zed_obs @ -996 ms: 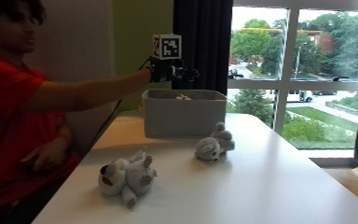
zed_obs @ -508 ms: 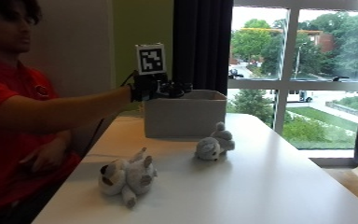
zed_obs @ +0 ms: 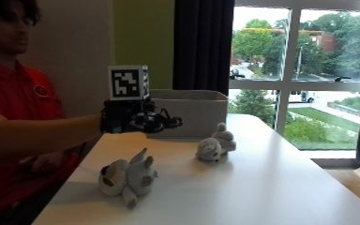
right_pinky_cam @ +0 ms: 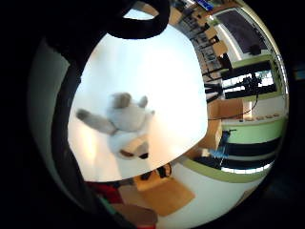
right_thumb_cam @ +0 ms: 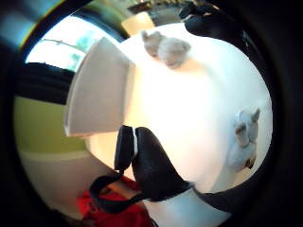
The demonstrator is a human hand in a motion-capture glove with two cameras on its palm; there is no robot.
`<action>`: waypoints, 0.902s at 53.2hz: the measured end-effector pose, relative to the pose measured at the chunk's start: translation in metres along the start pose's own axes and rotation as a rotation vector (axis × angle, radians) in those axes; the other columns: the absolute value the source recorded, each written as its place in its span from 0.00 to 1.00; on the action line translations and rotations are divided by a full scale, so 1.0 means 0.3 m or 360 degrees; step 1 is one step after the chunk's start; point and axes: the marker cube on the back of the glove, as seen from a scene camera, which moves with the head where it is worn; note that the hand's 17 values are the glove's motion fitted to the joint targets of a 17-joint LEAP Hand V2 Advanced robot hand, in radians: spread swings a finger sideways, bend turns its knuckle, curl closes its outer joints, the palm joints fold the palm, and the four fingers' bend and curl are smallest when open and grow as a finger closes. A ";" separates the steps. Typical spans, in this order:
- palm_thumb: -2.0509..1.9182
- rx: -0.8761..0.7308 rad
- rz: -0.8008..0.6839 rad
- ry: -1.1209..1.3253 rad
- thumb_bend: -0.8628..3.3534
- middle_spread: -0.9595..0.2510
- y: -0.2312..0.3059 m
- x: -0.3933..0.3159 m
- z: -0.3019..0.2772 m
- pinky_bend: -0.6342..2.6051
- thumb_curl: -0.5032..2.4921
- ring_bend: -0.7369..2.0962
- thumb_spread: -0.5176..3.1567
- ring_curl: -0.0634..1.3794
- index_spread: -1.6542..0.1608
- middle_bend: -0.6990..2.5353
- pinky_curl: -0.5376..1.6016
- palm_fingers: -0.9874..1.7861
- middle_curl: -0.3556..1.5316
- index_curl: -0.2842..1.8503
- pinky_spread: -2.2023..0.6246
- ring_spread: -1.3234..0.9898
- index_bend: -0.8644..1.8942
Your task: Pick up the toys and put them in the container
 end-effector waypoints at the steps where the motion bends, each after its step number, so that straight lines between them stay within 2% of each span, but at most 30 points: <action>1: 0.49 -0.0006 0.0019 0.0006 0.19 0.71 0.000 0.009 0.005 0.36 0.24 0.32 0.44 0.18 0.68 0.27 0.38 0.34 0.36 0.36 0.79 0.53 0.43; 15: 0.49 -0.0176 0.0145 0.0018 0.19 0.71 0.063 0.188 0.164 0.38 0.23 0.31 0.44 0.17 0.67 0.27 0.40 0.34 0.36 0.35 0.80 0.53 0.44; 28: 0.50 -0.0322 0.0202 0.0021 0.19 0.71 0.112 0.247 0.240 0.42 0.23 0.32 0.44 0.16 0.66 0.26 0.41 0.34 0.34 0.35 0.80 0.53 0.45; 34: 0.51 -0.0420 0.0222 0.0016 0.19 0.73 0.123 0.261 0.266 0.48 0.24 0.32 0.44 0.16 0.66 0.24 0.44 0.32 0.32 0.34 0.80 0.54 0.42; 44: 0.52 -0.0419 0.0236 -0.0020 0.20 0.75 0.134 0.267 0.305 0.55 0.25 0.32 0.45 0.17 0.67 0.24 0.46 0.31 0.28 0.33 0.80 0.56 0.40; 45: 0.52 -0.0416 0.0233 -0.0017 0.20 0.75 0.136 0.265 0.311 0.56 0.25 0.36 0.45 0.19 0.67 0.23 0.47 0.34 0.28 0.32 0.79 0.55 0.38; 46: 0.52 -0.0413 0.0231 -0.0012 0.20 0.75 0.139 0.264 0.316 0.56 0.25 0.35 0.45 0.18 0.66 0.23 0.47 0.33 0.27 0.33 0.79 0.56 0.39; 48: 0.53 -0.0405 0.0233 -0.0006 0.20 0.75 0.144 0.261 0.324 0.56 0.25 0.38 0.45 0.20 0.66 0.24 0.47 0.35 0.27 0.32 0.79 0.55 0.38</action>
